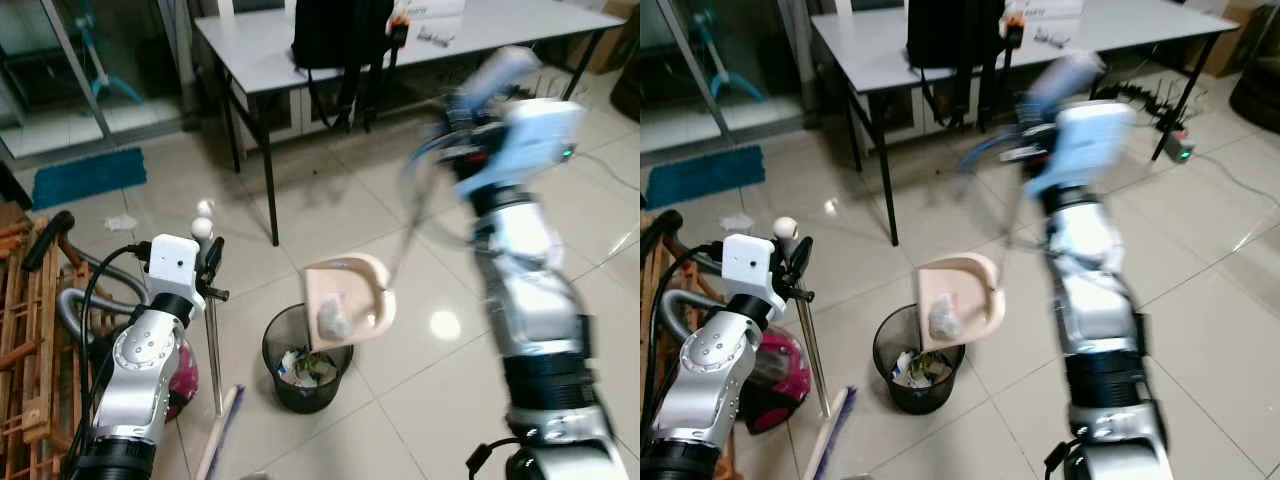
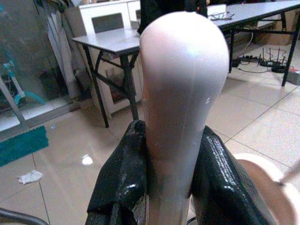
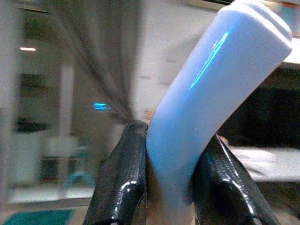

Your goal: Sweep floor

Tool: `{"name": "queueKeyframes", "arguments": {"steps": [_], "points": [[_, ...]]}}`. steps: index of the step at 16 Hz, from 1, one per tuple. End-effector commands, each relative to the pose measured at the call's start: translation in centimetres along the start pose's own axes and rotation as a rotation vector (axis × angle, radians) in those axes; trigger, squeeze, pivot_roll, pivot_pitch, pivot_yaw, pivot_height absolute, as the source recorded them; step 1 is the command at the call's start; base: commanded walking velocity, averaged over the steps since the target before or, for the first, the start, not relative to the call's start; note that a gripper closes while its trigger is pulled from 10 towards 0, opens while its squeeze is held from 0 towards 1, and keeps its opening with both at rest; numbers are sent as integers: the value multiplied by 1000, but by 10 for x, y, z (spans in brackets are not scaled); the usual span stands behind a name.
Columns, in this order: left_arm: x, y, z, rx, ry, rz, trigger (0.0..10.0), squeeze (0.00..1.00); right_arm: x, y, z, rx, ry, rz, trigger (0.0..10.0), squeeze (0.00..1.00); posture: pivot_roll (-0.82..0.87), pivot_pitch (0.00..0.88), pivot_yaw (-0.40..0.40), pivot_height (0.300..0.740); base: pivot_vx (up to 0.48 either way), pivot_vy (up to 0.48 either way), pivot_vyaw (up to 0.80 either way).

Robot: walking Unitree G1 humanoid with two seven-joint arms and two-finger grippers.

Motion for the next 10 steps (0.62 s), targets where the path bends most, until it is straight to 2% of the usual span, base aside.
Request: {"name": "queueKeyframes", "arguments": {"steps": [1,2,3,5,8,10], "points": [[4,-1,2,1,17,18,10000,0,9,-9,1,54,51,-9,10000,0,-40,0,27,740,0,0,0],[3,-1,1,-2,15,19,10000,0,0,-25,-4,139,36,-35,10000,0,-38,0,25,740,0,0,0],[3,-1,1,-2,15,20,10000,0,-3,-32,-7,180,32,-58,10000,0,-36,0,23,740,0,0,0],[3,2,1,-8,17,23,10000,0,-12,-62,-15,359,30,-174,10000,0,-36,0,25,740,0,0,0],[3,4,2,-17,20,30,10000,0,-21,-84,-26,493,32,-245,10000,0,-35,0,26,740,0,0,0],[2,4,3,-19,21,30,10000,0,-23,-88,-29,515,35,-244,10000,0,-34,0,27,740,0,0,0]]}}
Point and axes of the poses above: a point about 5 cm out from each wrist's last joint towards the gripper, its own z axis pointing out of the wrist towards the gripper, its own x axis along the axis of the wrist's last joint, y = z × x, the point moved 3 cm from there along z, pointing out of the wrist towards the gripper, and after that the axes turned 15 degrees about z, right-handed, at the moved point
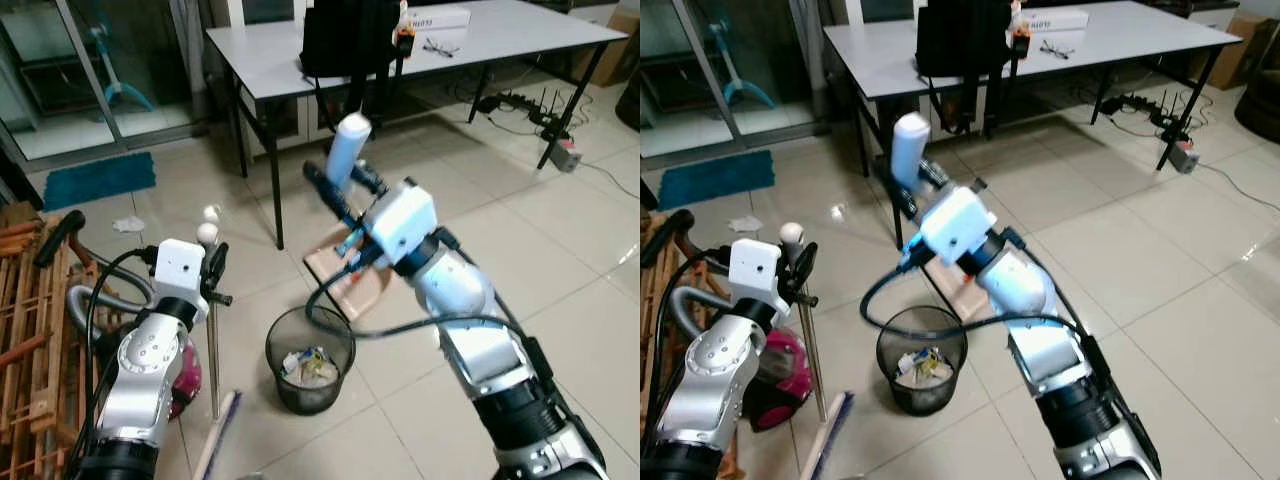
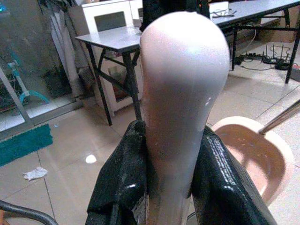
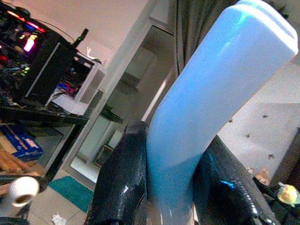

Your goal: Sweep floor

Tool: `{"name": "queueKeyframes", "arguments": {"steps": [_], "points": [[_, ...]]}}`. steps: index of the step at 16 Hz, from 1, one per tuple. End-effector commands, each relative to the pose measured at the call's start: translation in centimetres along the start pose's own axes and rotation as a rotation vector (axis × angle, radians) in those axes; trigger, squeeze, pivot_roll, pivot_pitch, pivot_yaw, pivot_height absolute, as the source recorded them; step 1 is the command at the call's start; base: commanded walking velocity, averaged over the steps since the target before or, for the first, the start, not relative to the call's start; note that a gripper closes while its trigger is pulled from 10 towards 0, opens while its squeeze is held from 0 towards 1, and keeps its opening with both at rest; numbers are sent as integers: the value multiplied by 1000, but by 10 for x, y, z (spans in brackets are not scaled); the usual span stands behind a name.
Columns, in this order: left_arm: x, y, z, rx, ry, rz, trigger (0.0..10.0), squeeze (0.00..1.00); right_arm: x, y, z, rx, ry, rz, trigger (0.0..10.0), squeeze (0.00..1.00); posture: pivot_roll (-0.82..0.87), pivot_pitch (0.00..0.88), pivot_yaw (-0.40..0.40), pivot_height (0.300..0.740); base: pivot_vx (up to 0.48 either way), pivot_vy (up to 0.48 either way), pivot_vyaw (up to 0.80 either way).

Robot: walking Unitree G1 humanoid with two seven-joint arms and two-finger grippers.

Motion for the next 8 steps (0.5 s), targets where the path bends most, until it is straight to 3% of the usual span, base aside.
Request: {"name": "queueKeyframes", "arguments": {"steps": [1,2,3,4,5,6,7,8], "points": [[7,-1,3,-4,30,24,10000,0,7,-3,2,28,39,-25,10000,0,-34,0,27,740,0,0,0],[7,-1,4,-5,30,25,10000,0,7,-3,2,28,38,-31,10000,0,-34,0,28,740,0,0,0],[7,-1,4,-6,31,24,10000,0,6,10,1,-31,17,-109,10000,0,-34,0,28,740,0,0,0],[7,-1,4,-6,30,19,10000,0,6,38,-3,-180,-7,-195,10000,0,-34,0,28,740,0,0,0],[7,-1,4,-6,30,18,10000,0,7,47,-5,-230,-9,-213,10000,0,-34,0,28,740,0,0,0],[6,-1,4,-7,26,12,10000,0,8,76,-12,-379,-37,-212,10000,0,-38,0,28,740,0,0,0],[6,-1,4,-8,24,9,10000,0,11,92,-18,-441,-49,-251,10000,0,-38,0,28,740,0,0,0],[5,0,4,-12,21,-1,10000,0,18,117,-28,-541,-78,-322,10000,0,-38,0,28,740,0,0,0]]}}
Point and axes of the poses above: a point about 5 cm out from each wrist's last joint towards the gripper, its own z axis pointing out of the wrist towards the gripper, its own x axis along the axis of the wrist's last joint, y = z × x, the point moved 3 cm from there along z, pointing out of the wrist towards the gripper, and after that the axes turned 15 degrees about z, right-handed, at the moved point
